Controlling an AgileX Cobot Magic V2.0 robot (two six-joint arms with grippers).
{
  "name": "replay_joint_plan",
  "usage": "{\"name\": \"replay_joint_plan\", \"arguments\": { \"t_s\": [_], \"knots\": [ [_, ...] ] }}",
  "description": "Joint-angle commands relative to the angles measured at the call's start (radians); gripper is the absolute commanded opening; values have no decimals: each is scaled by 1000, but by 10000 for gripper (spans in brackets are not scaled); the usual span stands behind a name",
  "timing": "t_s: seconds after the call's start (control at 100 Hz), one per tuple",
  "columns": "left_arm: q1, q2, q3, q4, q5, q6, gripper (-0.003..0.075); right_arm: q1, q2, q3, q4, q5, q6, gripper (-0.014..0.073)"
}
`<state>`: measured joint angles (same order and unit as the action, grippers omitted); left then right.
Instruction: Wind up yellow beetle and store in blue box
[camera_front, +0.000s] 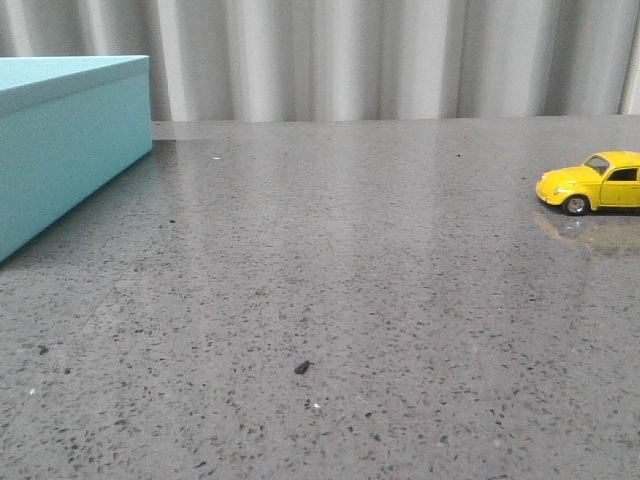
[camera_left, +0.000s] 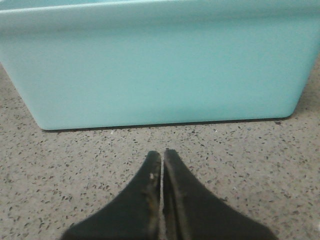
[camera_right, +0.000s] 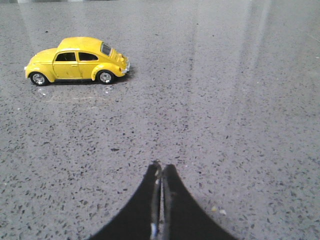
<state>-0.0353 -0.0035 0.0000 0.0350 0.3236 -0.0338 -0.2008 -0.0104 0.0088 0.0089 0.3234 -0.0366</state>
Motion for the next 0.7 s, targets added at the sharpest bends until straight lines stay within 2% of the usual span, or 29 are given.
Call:
{"name": "replay_joint_plan", "arguments": {
  "t_s": [0.0, 0.38, 0.56, 0.69],
  "knots": [
    [1, -32, 26, 3, -82, -9, -21, -5, -20, 22, -1, -22, -3, -61],
    [1, -32, 26, 3, -135, -9, -21, -5, -20, 22, 5, -163, -3, -61],
    [1, -32, 26, 3, -146, -9, -21, -5, -20, 22, 5, -170, -3, -61],
    [1, -32, 26, -6, -204, -9, -21, -5, -20, 22, 5, -187, -3, -61]
  ]
}}
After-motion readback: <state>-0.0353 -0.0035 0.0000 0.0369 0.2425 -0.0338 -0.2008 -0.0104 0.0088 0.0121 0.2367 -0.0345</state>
